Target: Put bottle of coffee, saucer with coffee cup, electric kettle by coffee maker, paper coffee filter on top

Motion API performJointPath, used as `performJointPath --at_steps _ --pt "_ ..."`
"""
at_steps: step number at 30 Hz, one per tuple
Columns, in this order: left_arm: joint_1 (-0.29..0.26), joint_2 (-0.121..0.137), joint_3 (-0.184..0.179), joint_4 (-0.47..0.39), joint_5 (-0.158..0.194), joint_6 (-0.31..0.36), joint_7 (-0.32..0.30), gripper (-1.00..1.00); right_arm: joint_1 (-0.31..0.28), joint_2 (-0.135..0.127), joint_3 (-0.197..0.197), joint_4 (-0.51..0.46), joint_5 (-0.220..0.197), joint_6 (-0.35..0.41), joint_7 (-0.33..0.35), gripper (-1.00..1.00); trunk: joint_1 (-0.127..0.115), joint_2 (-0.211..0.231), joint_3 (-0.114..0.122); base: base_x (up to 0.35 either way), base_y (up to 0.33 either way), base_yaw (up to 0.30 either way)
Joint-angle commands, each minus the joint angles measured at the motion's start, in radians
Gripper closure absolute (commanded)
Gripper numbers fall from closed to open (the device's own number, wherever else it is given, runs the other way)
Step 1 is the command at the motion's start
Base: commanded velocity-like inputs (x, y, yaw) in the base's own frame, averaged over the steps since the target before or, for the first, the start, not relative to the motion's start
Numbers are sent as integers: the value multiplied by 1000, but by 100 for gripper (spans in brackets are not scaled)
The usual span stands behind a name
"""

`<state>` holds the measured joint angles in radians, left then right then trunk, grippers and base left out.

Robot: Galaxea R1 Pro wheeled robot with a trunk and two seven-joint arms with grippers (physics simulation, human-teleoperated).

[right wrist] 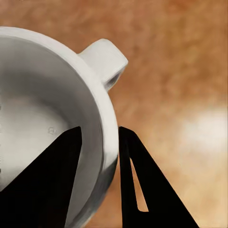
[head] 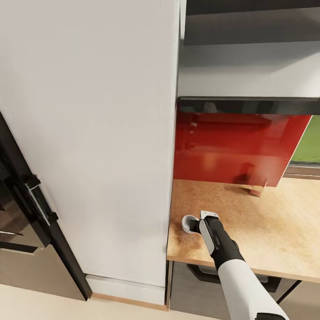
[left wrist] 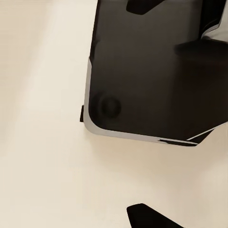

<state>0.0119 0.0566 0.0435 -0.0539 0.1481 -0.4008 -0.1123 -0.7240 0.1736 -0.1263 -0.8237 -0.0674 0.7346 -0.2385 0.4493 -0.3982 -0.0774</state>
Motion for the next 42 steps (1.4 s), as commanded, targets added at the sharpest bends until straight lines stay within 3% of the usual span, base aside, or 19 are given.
performJointPath --at_steps 1,22,25,26,27,32,33,35,42 --pt "0 0 4 -1 10 0 -10 -100 0 1 -3 -1 -11 3 -7 100 1 -2 -2 0 0 0" --pt "0 1 5 -1 10 0 -10 -100 -1 1 -3 -22 -13 3 -8 100 1 -2 -2 0 0 0" --pt "0 2 6 -1 10 0 -10 -100 -1 1 -3 -79 -12 4 -8 100 1 -2 -2 0 0 0" --pt "0 2 7 -1 11 0 -10 -100 -1 1 -3 -216 -11 7 -8 100 1 -2 -2 0 0 0" --pt "0 2 8 -1 12 -1 -10 -100 -1 1 -2 -258 -12 7 -6 100 1 -2 -2 0 0 0" --pt "0 2 10 -2 16 -2 -10 -100 0 1 -1 -350 -11 7 -2 100 1 -2 -2 0 0 0" --pt "-1 2 10 -3 17 -3 -9 -100 0 -3 -1 -361 -12 7 -1 100 1 -2 -2 0 0 0" --pt "-1 4 11 -3 20 -4 -7 -100 0 -38 0 -434 -12 6 0 100 1 -2 -2 0 0 0" --pt "-1 4 12 -7 21 -5 -6 -100 0 -51 2 -532 -8 8 0 100 1 -2 -2 0 0 0"
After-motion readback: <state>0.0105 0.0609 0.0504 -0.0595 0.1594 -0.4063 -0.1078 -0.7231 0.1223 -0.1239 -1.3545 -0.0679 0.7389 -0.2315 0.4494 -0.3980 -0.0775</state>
